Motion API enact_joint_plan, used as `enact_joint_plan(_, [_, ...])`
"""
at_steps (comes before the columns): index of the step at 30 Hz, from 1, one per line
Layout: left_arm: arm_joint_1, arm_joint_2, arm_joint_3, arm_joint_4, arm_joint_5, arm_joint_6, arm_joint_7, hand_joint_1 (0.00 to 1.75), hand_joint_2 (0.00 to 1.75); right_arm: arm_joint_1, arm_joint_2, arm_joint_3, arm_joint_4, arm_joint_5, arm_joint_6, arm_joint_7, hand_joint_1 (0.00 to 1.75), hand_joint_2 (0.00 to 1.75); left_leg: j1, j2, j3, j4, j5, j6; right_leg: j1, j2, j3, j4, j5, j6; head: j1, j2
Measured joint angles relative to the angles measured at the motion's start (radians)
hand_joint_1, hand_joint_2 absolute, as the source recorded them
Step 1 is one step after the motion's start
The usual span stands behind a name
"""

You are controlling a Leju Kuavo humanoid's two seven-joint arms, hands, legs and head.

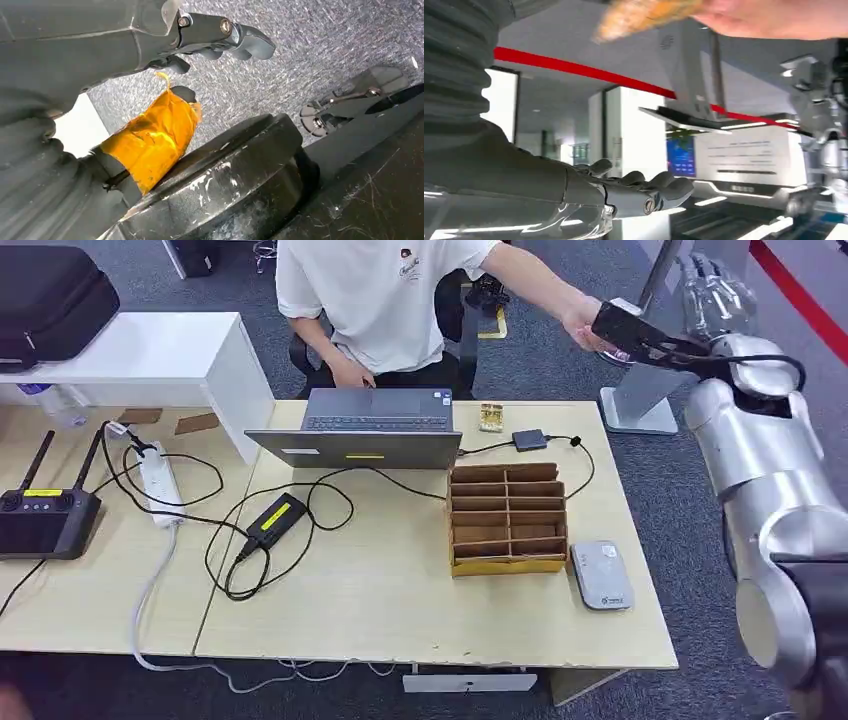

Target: Pass the card to the sensor for recognition and then transmit it.

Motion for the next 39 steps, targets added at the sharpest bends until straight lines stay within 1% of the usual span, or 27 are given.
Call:
enact_joint_plan(3, [-0.001,0.0,0.0,0.002,0.01,-0.009,0.0,0.0,1.75,0.0,0.014,0.042,-0.026,-0.047,0.007,0.004,0.0,1.75,0.0,-0.001,0.0,0.0,0.0,0.0,0.0,-0.001,0.0,0.0,0.0,0.0,0.0,0.0])
enact_joint_plan(8, [-0.002,0.0,0.0,0.006,0.018,-0.019,0.0,0.0,1.75,0.002,0.019,0.111,-0.056,-0.115,0.018,0.016,0.0,1.75,0.0,-0.001,0.0,0.0,0.0,0.0,0.0,-0.001,0.0,-0.001,0.0,0.0,0.0,0.0])
enact_joint_plan(9, [-0.002,0.0,0.0,0.006,0.02,-0.02,0.0,0.0,1.75,0.003,0.019,0.122,-0.061,-0.134,0.021,0.016,1.08,1.75,0.0,-0.001,0.0,0.0,0.0,0.0,0.0,-0.001,0.0,-0.001,0.0,0.0,0.0,0.0])
enact_joint_plan(10, [-0.002,0.0,0.0,0.006,0.021,-0.02,0.0,0.0,1.75,0.003,0.019,0.132,-0.064,-0.15,0.024,0.016,1.75,1.75,0.0,0.0,0.0,0.0,0.0,0.0,0.0,0.0,0.0,-0.001,0.0,0.0,0.0,0.0])
enact_joint_plan(13, [-0.002,0.0,0.0,0.006,0.027,-0.02,0.0,0.0,1.75,0.004,0.014,0.165,-0.074,-0.196,0.022,0.018,1.75,1.75,0.0,0.0,0.0,0.0,0.0,0.0,0.0,0.0,-0.001,-0.001,0.0,0.0,0.0,0.0])
enact_joint_plan(17, [-0.002,0.0,0.0,0.007,0.032,-0.023,-0.001,0.0,1.75,0.011,-0.002,0.19,-0.091,-0.247,0.019,0.006,1.75,1.75,0.0,-0.001,0.0,0.0,0.0,0.0,0.0,-0.001,-0.001,-0.001,0.0,0.0,0.0,0.0])
enact_joint_plan(23, [-0.002,0.0,0.0,0.008,0.038,-0.025,-0.002,0.0,1.75,0.022,-0.026,0.224,-0.122,-0.316,0.019,0.008,1.75,1.75,0.0,-0.001,0.0,0.0,0.0,0.0,0.0,0.0,-0.001,-0.001,0.0,0.0,0.0,0.0])
enact_joint_plan(27, [-0.001,-0.001,0.0,0.008,0.043,-0.026,-0.01,0.0,1.75,0.023,-0.037,0.244,-0.134,-0.338,0.019,0.011,1.75,1.75,0.0,-0.001,0.0,0.0,0.0,0.0,0.0,0.0,-0.001,-0.001,0.0,0.0,0.0,0.0])
enact_joint_plan(32, [0.002,-0.002,0.0,0.008,0.051,-0.029,-0.041,0.0,1.75,0.025,-0.053,0.266,-0.144,-0.366,0.014,0.013,1.75,1.75,0.0,-0.001,0.0,0.0,0.0,0.0,0.0,0.0,-0.001,-0.001,0.0,0.0,0.0,0.0])
enact_joint_plan(39, [0.001,-0.004,0.0,0.013,0.054,-0.018,-0.032,0.0,1.75,0.05,-0.079,0.286,-0.174,-0.386,-0.018,0.01,1.75,1.75,-0.001,-0.001,0.0,0.0,0.0,0.0,0.0,-0.001,-0.001,-0.001,0.0,0.0,0.0,0.0])
